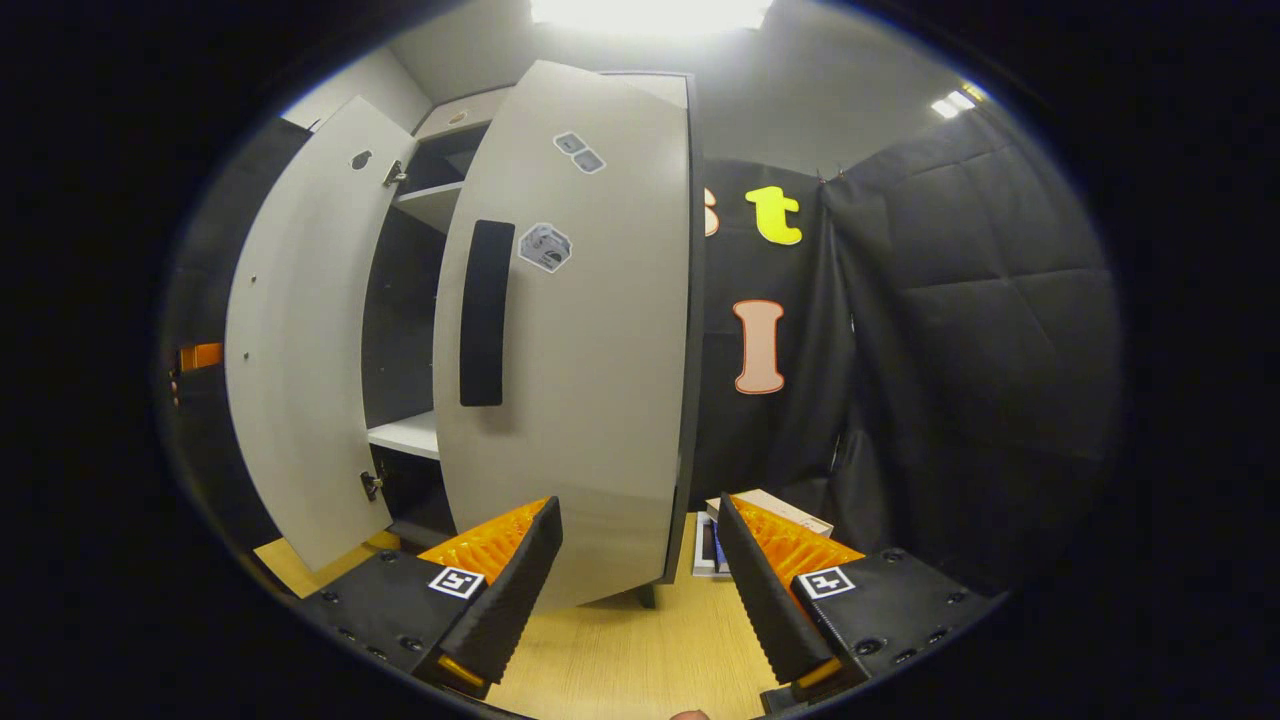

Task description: Grab one shoe with the right hand and put it into the shoe cabinet, grab the other shoe with the left hand and put it into the shoe cabinet; then close the right door with the right hand and the left door with the left hand.

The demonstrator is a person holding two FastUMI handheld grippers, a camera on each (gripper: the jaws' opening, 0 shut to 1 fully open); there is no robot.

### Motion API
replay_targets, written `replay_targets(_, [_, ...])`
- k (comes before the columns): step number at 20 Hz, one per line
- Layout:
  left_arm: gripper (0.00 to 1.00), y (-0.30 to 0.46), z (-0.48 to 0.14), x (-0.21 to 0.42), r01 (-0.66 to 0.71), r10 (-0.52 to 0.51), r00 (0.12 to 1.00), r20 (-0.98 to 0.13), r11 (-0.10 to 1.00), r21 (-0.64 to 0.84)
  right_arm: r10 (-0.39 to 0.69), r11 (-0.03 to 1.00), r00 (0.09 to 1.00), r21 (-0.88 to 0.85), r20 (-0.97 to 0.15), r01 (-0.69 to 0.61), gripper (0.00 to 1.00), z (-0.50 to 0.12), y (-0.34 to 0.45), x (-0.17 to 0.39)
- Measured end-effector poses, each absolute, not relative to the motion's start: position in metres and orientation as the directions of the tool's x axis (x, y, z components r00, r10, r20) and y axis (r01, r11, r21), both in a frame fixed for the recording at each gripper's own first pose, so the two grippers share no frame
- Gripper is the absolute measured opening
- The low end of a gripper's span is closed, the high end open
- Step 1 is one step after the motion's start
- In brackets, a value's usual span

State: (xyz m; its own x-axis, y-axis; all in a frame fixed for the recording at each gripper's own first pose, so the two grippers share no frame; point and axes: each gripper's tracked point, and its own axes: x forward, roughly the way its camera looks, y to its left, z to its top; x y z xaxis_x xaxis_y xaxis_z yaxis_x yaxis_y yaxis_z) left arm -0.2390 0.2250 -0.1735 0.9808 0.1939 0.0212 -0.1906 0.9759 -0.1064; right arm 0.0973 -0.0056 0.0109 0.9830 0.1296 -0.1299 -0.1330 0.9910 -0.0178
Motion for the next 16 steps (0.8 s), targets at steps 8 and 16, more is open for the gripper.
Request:
replay_targets(8, [0.8,0.207,-0.177,-0.215,-0.146,0.149,0.988,0.037,0.987,-0.062,0.121,0.992,0.983,-0.019,-0.142,-0.125,0.98,0.005,-0.019,0.087])
replay_targets(16, [0.79,0.188,-0.173,-0.215,-0.116,0.118,0.993,0.032,0.992,-0.043,0.117,0.993,0.983,-0.008,-0.145,-0.119,0.98,-0.003,-0.026,0.084])
